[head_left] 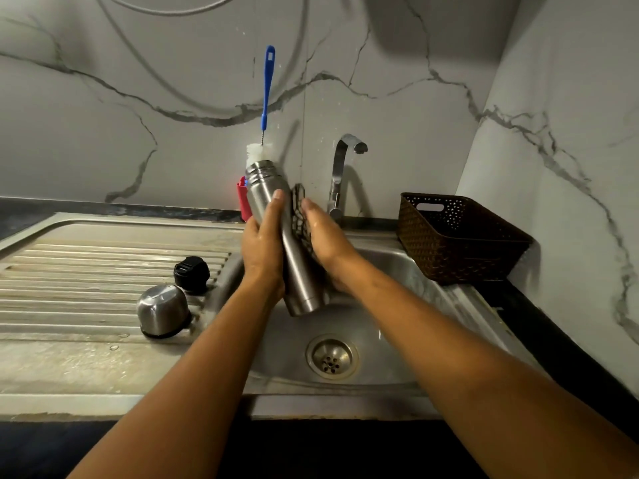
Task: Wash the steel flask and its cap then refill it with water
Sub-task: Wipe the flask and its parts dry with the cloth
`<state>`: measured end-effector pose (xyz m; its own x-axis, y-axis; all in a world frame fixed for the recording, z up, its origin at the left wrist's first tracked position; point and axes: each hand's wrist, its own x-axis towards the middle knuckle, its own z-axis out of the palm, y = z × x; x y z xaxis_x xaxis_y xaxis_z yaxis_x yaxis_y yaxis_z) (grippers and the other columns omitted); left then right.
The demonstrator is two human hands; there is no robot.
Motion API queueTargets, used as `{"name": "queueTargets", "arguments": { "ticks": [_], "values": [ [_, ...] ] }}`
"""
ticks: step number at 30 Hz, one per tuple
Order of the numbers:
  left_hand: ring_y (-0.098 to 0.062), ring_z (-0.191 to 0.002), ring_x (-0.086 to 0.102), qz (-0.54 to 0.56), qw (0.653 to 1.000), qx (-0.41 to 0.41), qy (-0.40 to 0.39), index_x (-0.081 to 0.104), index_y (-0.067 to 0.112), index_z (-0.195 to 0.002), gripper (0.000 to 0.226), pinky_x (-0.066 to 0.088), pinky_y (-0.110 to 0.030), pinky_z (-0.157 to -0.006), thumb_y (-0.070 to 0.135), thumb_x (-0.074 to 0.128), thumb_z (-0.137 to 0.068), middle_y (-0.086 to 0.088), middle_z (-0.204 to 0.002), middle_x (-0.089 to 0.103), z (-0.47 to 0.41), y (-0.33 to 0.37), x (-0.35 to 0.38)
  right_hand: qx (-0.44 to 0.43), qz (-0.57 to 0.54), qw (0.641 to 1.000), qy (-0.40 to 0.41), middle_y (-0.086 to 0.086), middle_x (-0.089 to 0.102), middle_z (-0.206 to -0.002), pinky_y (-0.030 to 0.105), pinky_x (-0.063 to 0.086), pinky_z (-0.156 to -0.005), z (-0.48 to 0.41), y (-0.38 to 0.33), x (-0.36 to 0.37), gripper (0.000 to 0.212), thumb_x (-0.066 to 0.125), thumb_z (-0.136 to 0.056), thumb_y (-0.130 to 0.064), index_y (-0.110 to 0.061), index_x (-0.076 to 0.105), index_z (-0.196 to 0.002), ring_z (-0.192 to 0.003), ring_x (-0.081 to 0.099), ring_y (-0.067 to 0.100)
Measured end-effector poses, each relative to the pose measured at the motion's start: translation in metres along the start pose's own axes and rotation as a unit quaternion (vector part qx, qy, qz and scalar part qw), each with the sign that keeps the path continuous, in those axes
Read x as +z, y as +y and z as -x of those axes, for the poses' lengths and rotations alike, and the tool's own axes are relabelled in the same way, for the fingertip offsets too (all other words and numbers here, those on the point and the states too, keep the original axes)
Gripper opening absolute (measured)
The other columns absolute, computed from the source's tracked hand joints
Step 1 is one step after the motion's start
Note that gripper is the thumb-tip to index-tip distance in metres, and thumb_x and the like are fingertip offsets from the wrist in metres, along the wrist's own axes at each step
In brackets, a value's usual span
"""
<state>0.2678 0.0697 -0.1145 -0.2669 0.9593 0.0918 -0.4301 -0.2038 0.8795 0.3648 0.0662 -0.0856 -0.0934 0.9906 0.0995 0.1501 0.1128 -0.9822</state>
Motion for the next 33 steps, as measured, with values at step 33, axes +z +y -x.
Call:
{"name": "queueTargets", "arguments": {
  "ticks": [33],
  "values": [
    [-0.016,-0.098,0.064,-0.418,0.869,0.211,0.162,0.066,0.018,-0.12,0.066,0.051,-0.029,-0.079,0.06,0.086,-0.072,0.005,-0.104,0.066,-0.075,0.121,-0.103,0.213,-0.366,0.906,0.021,0.019,0.074,-0.112,0.05,0.05,-0.097,0.013,0.025,0.015,0.053,0.044,-0.102,-0.056,-0.013,0.072,-0.114,-0.107,0.067,0.037]
  ]
}}
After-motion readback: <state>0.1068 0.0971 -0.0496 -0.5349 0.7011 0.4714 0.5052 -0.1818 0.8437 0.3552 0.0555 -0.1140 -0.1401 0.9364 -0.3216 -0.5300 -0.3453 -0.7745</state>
